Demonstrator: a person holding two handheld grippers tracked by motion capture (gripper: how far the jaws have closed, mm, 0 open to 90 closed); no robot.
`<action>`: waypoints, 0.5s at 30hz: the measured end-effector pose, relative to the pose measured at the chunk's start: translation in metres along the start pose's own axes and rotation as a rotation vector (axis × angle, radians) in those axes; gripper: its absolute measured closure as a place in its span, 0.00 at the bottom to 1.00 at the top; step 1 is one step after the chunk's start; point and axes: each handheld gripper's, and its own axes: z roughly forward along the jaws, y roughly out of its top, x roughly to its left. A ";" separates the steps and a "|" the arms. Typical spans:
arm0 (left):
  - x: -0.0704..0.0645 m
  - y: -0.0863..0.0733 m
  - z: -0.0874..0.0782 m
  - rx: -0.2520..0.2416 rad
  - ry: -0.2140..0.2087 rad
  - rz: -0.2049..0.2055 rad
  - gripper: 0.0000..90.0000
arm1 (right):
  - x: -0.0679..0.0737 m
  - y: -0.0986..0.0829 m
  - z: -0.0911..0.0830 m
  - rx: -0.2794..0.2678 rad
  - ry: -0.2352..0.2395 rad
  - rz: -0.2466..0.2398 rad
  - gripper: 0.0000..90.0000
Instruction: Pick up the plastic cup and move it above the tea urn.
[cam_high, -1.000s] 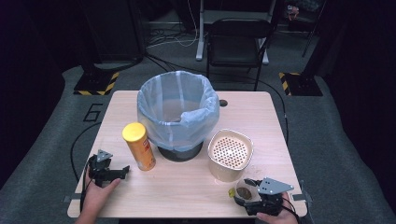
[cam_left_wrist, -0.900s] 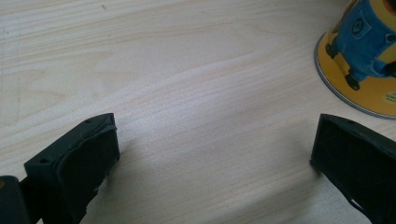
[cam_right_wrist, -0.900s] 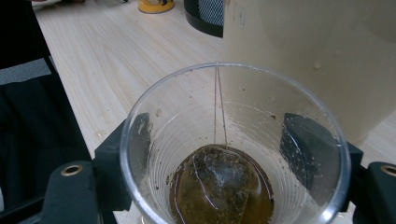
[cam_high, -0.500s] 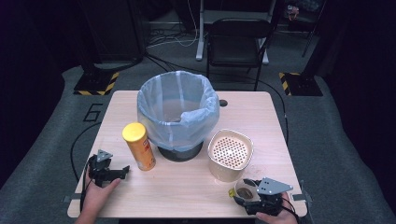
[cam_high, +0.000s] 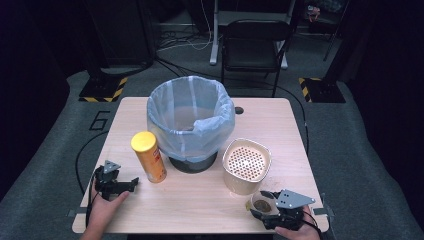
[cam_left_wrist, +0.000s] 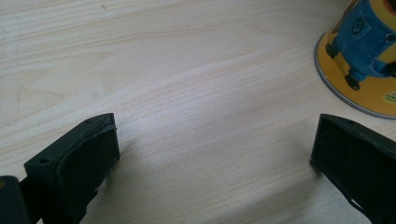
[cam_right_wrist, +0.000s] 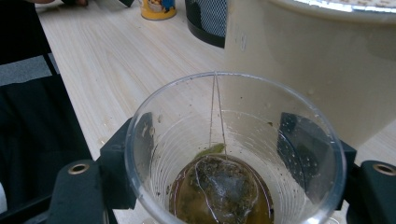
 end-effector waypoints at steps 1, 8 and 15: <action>0.000 0.000 0.000 0.000 0.000 0.000 0.01 | 0.000 0.001 0.000 -0.002 0.001 -0.001 0.30; 0.000 0.000 0.000 0.000 0.000 0.001 0.01 | 0.000 0.014 -0.009 -0.009 0.005 -0.014 0.31; 0.000 0.000 0.000 0.000 0.000 0.000 0.01 | -0.001 0.029 -0.021 -0.007 0.011 -0.033 0.31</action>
